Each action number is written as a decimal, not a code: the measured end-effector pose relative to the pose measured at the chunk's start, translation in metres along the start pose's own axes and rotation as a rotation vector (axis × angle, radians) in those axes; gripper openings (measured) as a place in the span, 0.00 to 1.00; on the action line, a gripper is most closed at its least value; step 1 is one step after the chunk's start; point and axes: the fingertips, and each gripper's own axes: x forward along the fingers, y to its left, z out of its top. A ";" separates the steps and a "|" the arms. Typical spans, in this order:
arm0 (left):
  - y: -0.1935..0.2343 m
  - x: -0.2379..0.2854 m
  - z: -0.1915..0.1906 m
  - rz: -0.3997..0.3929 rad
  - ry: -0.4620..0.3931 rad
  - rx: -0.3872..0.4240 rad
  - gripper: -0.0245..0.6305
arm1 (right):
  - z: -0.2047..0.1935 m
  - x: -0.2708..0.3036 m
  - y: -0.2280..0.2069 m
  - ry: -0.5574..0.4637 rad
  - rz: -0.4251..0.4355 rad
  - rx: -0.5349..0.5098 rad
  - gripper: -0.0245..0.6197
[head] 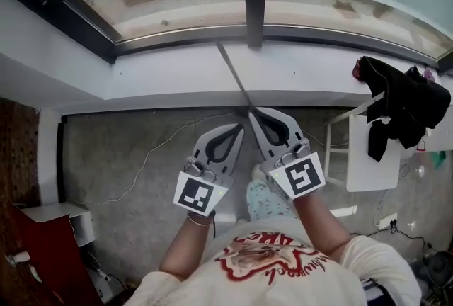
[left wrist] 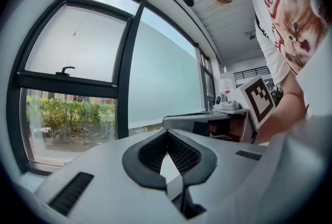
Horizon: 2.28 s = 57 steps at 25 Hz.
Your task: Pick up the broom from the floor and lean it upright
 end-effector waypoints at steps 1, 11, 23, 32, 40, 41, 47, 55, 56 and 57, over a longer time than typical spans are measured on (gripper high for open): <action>-0.010 -0.015 0.002 -0.002 -0.006 -0.002 0.06 | 0.003 -0.011 0.013 -0.004 -0.001 -0.008 0.08; -0.124 -0.204 0.011 -0.003 -0.004 -0.071 0.06 | 0.043 -0.151 0.191 -0.075 -0.027 -0.019 0.08; -0.234 -0.272 0.047 0.001 -0.025 -0.048 0.06 | 0.091 -0.270 0.235 -0.068 0.002 -0.116 0.08; -0.358 -0.256 0.055 0.060 -0.031 -0.052 0.06 | 0.084 -0.404 0.237 -0.068 0.129 -0.083 0.08; -0.398 -0.285 0.071 0.084 -0.048 -0.063 0.06 | 0.094 -0.436 0.246 -0.076 0.181 -0.114 0.08; -0.394 -0.289 0.073 0.084 -0.049 -0.069 0.06 | 0.100 -0.437 0.248 -0.090 0.181 -0.117 0.08; -0.382 -0.304 0.082 0.101 -0.076 -0.089 0.06 | 0.093 -0.434 0.265 -0.076 0.190 -0.157 0.08; -0.380 -0.320 0.075 0.075 -0.067 -0.107 0.06 | 0.097 -0.425 0.292 -0.063 0.219 -0.164 0.08; -0.378 -0.321 0.077 0.073 -0.071 -0.102 0.06 | 0.097 -0.424 0.292 -0.056 0.219 -0.172 0.08; -0.375 -0.321 0.078 0.071 -0.072 -0.097 0.06 | 0.098 -0.421 0.293 -0.055 0.219 -0.178 0.08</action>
